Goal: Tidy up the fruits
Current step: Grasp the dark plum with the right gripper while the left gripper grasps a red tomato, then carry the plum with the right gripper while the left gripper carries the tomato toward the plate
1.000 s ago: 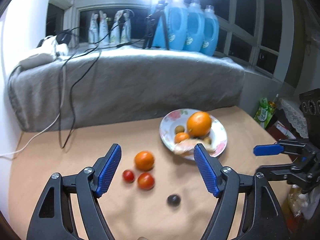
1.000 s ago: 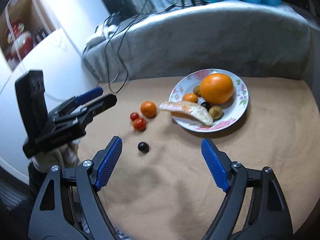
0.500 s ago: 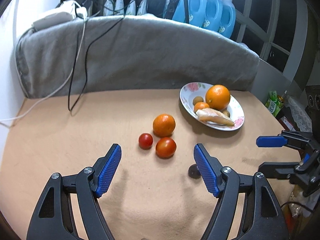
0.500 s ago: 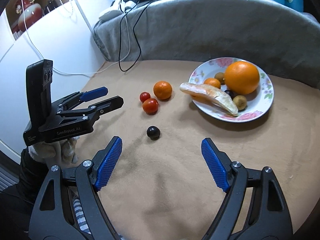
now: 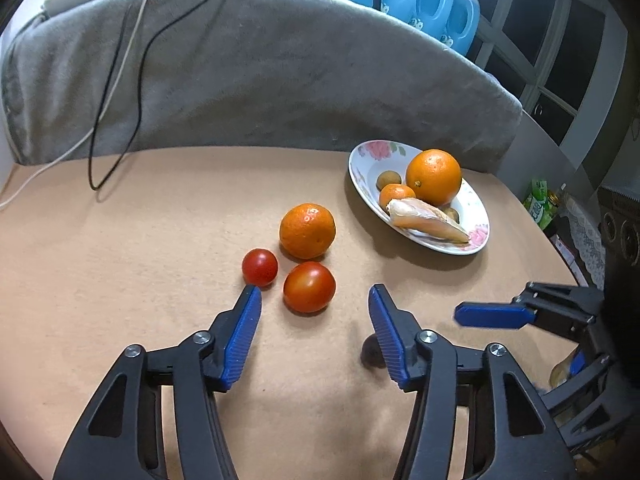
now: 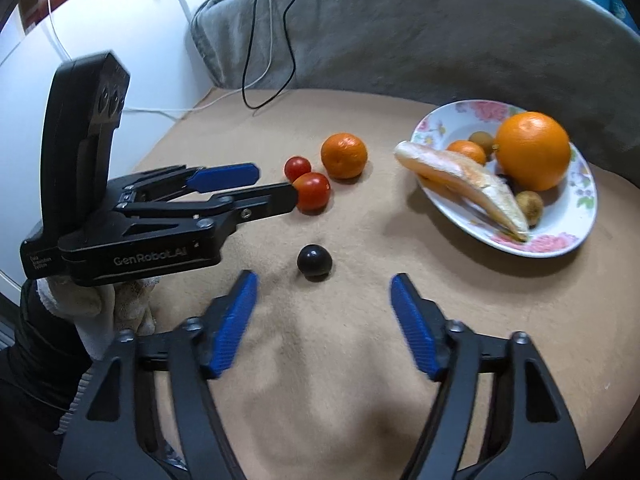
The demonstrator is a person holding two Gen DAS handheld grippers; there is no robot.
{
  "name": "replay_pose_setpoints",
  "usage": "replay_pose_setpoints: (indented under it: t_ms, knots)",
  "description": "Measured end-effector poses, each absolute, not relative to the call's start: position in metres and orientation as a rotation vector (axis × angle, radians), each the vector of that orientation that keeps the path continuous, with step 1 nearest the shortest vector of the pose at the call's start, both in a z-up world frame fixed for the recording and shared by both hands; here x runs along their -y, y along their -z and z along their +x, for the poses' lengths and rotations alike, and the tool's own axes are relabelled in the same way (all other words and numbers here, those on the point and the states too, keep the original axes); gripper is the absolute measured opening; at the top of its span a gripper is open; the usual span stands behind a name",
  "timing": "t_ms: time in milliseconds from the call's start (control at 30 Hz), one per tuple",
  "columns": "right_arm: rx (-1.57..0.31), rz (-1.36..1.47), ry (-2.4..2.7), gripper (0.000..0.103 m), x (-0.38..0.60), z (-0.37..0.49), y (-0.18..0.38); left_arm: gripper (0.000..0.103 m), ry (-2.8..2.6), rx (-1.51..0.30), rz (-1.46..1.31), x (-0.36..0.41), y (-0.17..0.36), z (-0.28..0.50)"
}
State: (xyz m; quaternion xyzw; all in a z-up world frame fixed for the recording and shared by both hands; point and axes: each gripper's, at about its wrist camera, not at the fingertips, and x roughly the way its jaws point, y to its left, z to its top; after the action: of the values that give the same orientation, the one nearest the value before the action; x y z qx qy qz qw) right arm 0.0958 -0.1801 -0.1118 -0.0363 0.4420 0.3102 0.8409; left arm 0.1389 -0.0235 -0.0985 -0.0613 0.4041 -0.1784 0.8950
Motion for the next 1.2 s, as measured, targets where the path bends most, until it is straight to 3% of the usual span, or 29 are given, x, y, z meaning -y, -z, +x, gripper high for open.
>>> replay_pose_setpoints:
  t_ms: [100,167,367,700,967,1200]
  knots:
    - [-0.949,-0.078,-0.657,0.065,0.175,0.101,0.119,0.053,0.37,-0.849,-0.135,0.024,0.102,0.143]
    - [-0.961,-0.085,-0.663,0.056,0.171,0.103,0.123,0.051,0.369,-0.857,-0.134,0.025,0.104,0.146]
    - [-0.977,-0.102,-0.667,0.049,0.161,0.112,0.133,0.048,0.364,-0.881,-0.142,0.025,0.111,0.153]
    - [-0.977,-0.134,-0.662,0.039,0.145,0.123,0.14,0.036,0.366,-0.905,-0.15,0.027,0.118,0.162]
    - [-0.96,-0.16,-0.656,0.024,0.143,0.123,0.139,0.031,0.364,-0.898,-0.144,0.029,0.116,0.162]
    - [-0.947,-0.153,-0.66,0.024,0.146,0.121,0.136,0.031,0.355,-0.878,-0.159,0.027,0.111,0.157]
